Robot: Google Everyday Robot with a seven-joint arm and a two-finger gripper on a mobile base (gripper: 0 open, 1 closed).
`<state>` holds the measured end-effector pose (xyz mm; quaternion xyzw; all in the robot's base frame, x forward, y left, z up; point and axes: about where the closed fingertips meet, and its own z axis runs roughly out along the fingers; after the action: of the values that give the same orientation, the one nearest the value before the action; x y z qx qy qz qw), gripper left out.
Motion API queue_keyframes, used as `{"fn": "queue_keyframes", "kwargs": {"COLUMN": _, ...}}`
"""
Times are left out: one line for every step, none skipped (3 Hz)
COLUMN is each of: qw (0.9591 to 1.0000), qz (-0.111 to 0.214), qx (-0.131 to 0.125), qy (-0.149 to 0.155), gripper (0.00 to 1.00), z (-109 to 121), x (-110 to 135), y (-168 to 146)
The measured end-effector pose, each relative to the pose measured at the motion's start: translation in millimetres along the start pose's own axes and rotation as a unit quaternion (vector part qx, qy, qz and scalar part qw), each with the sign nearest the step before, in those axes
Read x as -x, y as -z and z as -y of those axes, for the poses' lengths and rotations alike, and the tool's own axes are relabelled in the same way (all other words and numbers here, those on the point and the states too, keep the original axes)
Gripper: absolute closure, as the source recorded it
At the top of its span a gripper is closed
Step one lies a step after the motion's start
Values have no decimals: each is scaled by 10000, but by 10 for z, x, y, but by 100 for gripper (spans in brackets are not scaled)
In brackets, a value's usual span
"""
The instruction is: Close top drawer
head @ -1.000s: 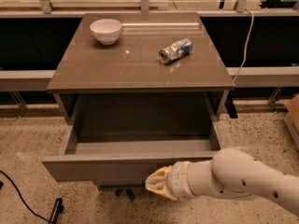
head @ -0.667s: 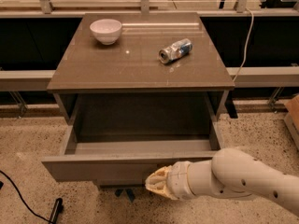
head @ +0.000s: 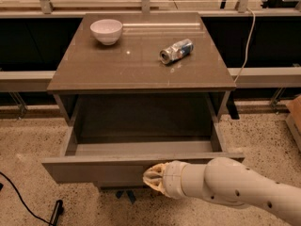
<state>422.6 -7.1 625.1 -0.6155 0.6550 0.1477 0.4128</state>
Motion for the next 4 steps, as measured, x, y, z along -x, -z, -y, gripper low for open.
{"fn": "queue_keyframes", "kwargs": {"qw": 9997, "qz": -80, "qx": -72, "qy": 205, "gripper": 100, "z": 147, "x": 96, "y": -229}}
{"fn": "queue_keyframes", "kwargs": {"qw": 9990, "qz": -101, "qx": 72, "qy": 421, "gripper": 100, "z": 276, "x": 263, "y": -513}}
{"fn": "queue_keyframes", "kwargs": {"qw": 9974, "qz": -153, "qx": 182, "qy": 673, "gripper": 100, "z": 405, "x": 461, "y": -782}}
{"fn": "queue_keyframes", "kwargs": {"qw": 9949, "qz": -148, "qx": 336, "qy": 936, "gripper": 100, "z": 531, "x": 735, "y": -1119}}
